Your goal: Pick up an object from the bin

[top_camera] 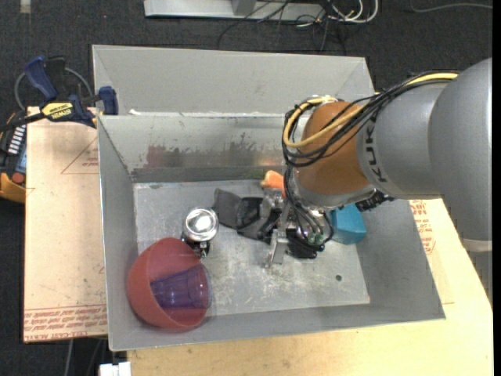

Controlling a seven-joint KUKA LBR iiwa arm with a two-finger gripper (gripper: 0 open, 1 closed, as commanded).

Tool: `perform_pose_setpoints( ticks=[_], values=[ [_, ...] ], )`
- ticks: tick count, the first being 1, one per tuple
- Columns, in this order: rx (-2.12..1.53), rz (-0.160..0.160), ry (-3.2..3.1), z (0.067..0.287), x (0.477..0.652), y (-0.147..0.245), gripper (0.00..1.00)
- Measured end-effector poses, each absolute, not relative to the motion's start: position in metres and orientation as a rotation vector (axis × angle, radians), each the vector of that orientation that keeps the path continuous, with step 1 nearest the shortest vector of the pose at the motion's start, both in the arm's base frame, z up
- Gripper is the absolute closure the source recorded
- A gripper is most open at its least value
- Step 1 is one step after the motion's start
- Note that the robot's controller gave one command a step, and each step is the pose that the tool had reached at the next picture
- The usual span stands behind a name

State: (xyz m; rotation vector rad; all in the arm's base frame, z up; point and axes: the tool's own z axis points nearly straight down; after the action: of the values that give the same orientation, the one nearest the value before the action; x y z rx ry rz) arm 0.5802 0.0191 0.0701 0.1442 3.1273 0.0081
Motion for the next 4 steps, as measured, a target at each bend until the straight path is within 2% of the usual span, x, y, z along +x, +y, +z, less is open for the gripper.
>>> perform_pose_setpoints(
  ticks=[1,3,4],
  values=[
    [0.407,0.004,3.121,0.071,0.552,0.027,1.00],
    [0.408,0.003,3.125,0.075,0.551,0.027,1.00],
    [0.408,0.001,3.134,0.093,0.548,0.027,1.00]
  ],
)
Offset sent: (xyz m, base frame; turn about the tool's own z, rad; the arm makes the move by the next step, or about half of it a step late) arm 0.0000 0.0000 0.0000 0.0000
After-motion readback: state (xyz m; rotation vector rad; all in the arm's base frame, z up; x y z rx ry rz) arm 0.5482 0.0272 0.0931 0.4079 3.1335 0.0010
